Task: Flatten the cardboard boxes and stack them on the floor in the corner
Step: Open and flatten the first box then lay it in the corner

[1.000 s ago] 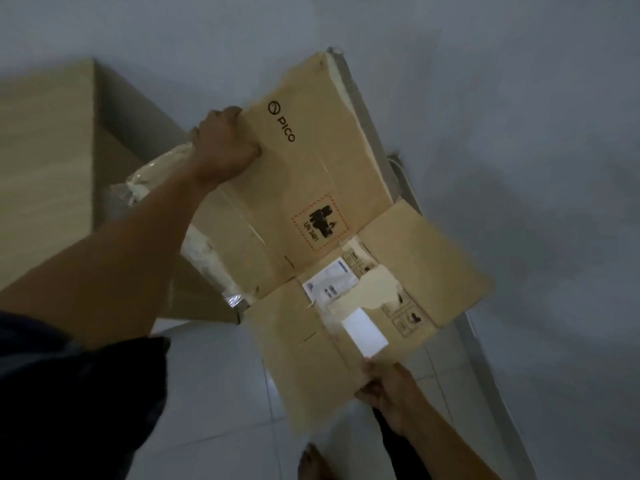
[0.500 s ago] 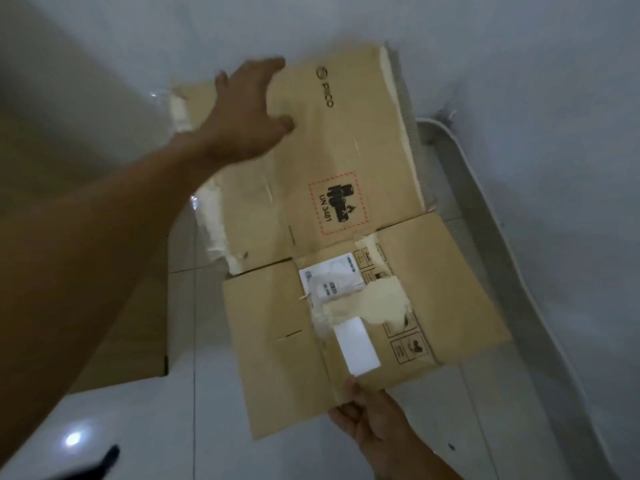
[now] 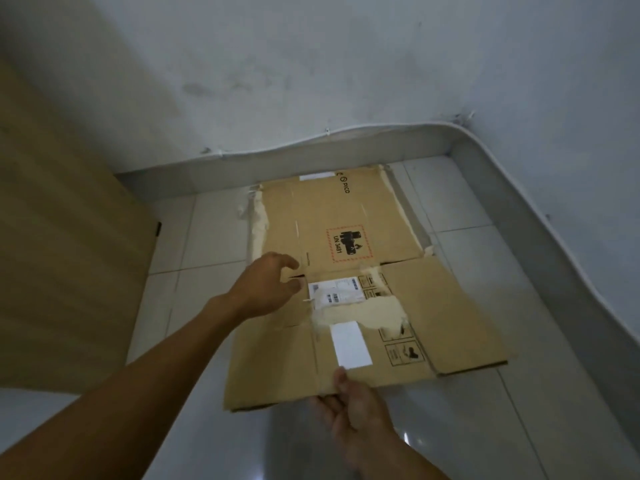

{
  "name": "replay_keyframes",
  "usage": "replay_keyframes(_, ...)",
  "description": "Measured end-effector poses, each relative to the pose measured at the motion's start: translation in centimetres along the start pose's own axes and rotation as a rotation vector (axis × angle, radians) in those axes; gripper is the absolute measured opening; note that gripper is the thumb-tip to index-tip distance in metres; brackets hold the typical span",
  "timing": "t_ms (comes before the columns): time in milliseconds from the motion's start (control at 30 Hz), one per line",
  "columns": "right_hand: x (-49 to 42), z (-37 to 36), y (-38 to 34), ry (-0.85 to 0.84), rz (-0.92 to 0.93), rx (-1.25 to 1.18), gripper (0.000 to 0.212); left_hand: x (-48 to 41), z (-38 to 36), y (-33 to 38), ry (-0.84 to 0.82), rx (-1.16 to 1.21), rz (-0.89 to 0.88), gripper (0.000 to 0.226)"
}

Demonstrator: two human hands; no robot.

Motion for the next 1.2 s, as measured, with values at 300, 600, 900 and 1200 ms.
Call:
replay_keyframes(300, -1.3, 1.1, -1.7, 0.012, 0.069, 0.078, 0.034, 2.3, 1.7, 1.3, 0.185, 0.011, -0.075, 0.041)
replay_keyframes(600, -3.3, 0.4, -1.5, -0.053, 0.102, 0.148, 0.033, 2.2, -4.0, -1.1, 0.009, -0.076, -0.040, 0.040)
replay_keyframes(900, -4.3, 2.7, 0.4, 0.058, 0.116, 0.165, 0.038, 2.6, -8.0, -3.3, -0.066, -0.095, -0.028, 0.041)
replay_keyframes(1200, -4.9, 2.7, 2.0, 0.035, 0.098, 0.203, 0.036, 2.2, -10.0, -4.9, -0.035, -0.113, -0.019, 0.050)
Point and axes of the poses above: each hand's wrist, its own x-axis away from the middle knuckle, its own z-axis out of the back of the hand, y = z × x, the point moved 8 cm from there along -x, towards the middle knuckle, and after that the axes turned 10 degrees about -y, right-handed, at the moved point
